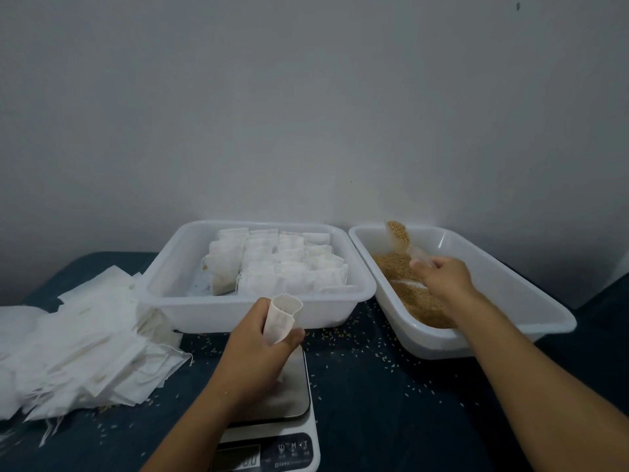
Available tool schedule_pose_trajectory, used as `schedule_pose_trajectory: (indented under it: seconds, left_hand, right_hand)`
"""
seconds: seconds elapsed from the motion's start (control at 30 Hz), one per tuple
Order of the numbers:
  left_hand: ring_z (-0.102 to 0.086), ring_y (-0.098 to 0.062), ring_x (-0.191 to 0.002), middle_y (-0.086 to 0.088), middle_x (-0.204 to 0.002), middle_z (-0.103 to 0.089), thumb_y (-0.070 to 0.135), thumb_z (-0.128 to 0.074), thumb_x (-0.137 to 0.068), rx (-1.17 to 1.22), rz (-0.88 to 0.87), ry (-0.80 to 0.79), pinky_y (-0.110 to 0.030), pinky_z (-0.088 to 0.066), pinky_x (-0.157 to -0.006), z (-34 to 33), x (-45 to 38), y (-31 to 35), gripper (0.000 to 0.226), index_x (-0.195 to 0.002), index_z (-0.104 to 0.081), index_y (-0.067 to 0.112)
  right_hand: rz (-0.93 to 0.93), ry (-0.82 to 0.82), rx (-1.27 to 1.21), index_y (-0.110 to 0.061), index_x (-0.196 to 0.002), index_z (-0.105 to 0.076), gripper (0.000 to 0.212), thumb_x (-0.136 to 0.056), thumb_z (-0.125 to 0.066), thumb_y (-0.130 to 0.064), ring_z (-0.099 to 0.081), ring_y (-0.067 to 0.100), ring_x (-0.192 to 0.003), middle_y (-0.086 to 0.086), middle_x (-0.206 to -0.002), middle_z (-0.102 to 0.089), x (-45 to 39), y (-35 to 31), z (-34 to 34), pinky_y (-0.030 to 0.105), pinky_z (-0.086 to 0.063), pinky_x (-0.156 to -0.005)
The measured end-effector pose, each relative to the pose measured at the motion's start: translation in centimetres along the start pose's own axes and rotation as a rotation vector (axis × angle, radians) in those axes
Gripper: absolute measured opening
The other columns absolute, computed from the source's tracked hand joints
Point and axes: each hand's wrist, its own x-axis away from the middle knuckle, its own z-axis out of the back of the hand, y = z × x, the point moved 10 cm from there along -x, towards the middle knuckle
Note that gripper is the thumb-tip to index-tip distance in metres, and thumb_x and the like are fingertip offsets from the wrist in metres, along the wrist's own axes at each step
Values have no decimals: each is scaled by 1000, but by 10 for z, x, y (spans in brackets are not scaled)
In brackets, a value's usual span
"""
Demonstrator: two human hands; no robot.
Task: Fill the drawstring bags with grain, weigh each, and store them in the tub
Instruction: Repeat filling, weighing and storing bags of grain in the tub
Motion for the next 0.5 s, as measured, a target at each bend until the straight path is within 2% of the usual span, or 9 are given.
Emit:
schedule_pose_trajectory:
  seconds: [0.13,0.27,0.37,0.43,0.5]
  left_hand:
    - [-62,-5,-82,15,-93,-66,39,-75,-91,-11,37,-12,-28,-52,-69,2,-3,-8,19,-100,-60,31]
    - [-61,-3,-80,15,-90,-65,39,-76,-90,-5,59,16,-23,-47,-67,8,-7,-11,20,-94,-59,30]
    - [-62,1,-82,16,-90,-67,39,-77,-89,3,67,42,-16,-45,-64,16,-8,-14,19,-95,-59,34]
    - [-63,-1,-81,16,-90,-68,38,-77,-89,16,67,55,-14,-45,-63,19,-9,-15,18,-95,-60,34]
    - [-64,-4,-81,13,-92,-69,37,-77,-89,35,72,69,-15,-46,-63,22,-9,-17,18,-97,-61,33]
  right_hand:
    - [150,-44,-19,-20,-125,-71,31,-99,-70,-37,-66,18,-81,-3,-95,-72,27,-35,-3,31,-50,-61]
    - [290,-138,-35,-26,-126,-73,38,-91,-78,-42,-66,1,-70,-15,-88,-74,58,-66,-6,24,-49,-62]
    - [366,-308,-46,-34,-123,-73,50,-77,-83,-53,-73,-2,-88,-20,-108,-77,85,-86,-15,18,-53,-64]
    - [405,-453,-34,-44,-108,-79,42,-68,-83,-56,-72,-7,-84,-23,-104,-78,102,-97,-22,13,-52,-60]
    - [417,-577,20,-52,-103,-79,38,-66,-85,-54,-73,-6,-89,-20,-104,-79,114,-104,-28,17,-52,-72]
